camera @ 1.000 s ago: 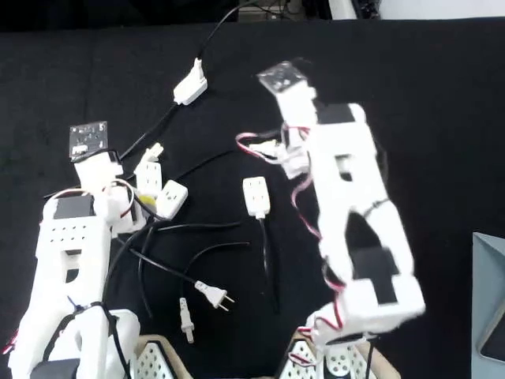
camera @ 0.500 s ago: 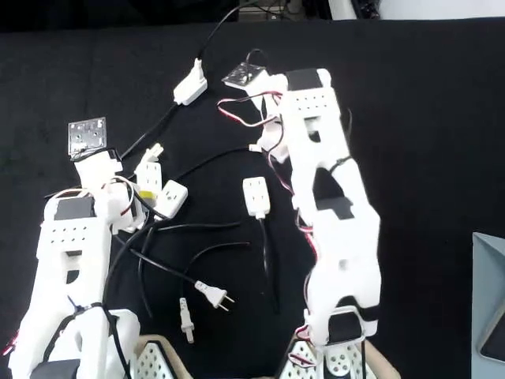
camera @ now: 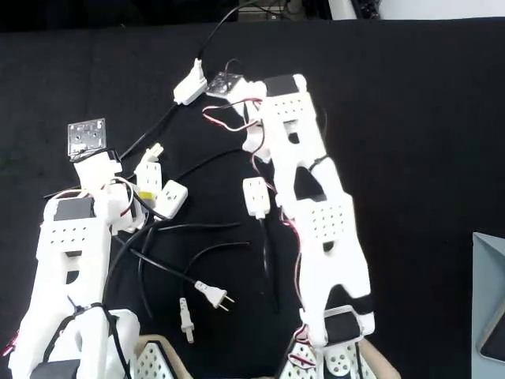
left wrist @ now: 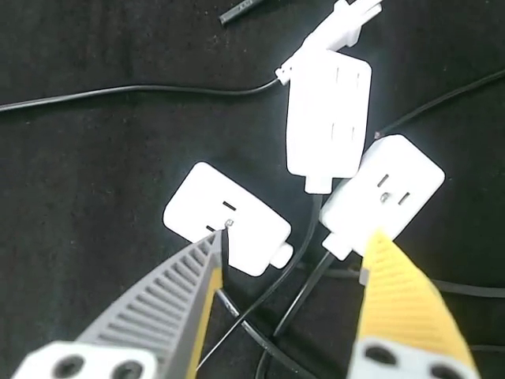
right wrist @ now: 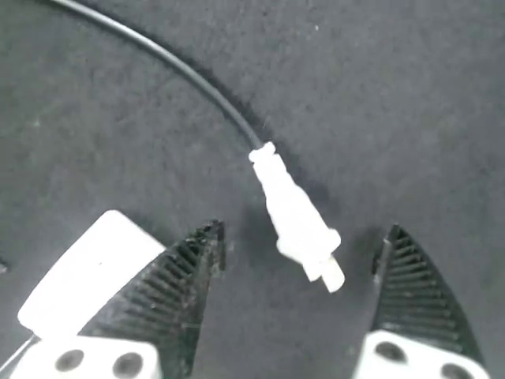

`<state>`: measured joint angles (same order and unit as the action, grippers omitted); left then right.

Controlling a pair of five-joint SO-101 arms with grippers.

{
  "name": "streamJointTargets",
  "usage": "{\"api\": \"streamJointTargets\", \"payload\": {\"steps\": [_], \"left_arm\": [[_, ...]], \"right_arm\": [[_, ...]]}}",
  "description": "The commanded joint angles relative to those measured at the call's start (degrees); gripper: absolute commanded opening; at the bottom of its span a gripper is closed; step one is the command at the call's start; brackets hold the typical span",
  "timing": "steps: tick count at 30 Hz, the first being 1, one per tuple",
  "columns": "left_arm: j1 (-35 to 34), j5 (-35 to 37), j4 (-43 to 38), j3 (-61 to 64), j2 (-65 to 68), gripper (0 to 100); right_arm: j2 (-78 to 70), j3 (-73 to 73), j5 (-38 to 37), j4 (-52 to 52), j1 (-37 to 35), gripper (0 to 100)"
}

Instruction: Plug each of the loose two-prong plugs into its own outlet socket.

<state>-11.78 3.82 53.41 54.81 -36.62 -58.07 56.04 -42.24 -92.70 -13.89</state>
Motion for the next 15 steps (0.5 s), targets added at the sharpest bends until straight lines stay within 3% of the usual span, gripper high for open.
{"api": "streamJointTargets", "payload": {"steps": [1,15], "left_arm": [[-0.31,0.35,-1.05,-0.31,-1.14,28],[-0.13,0.18,-1.23,-0.22,-1.05,24]], "right_arm": [[-2.15,7.96,-0.44,0.0,-0.35,30.7],[-12.09,22.55,-3.6,-7.3,-0.35,6.3]]}}
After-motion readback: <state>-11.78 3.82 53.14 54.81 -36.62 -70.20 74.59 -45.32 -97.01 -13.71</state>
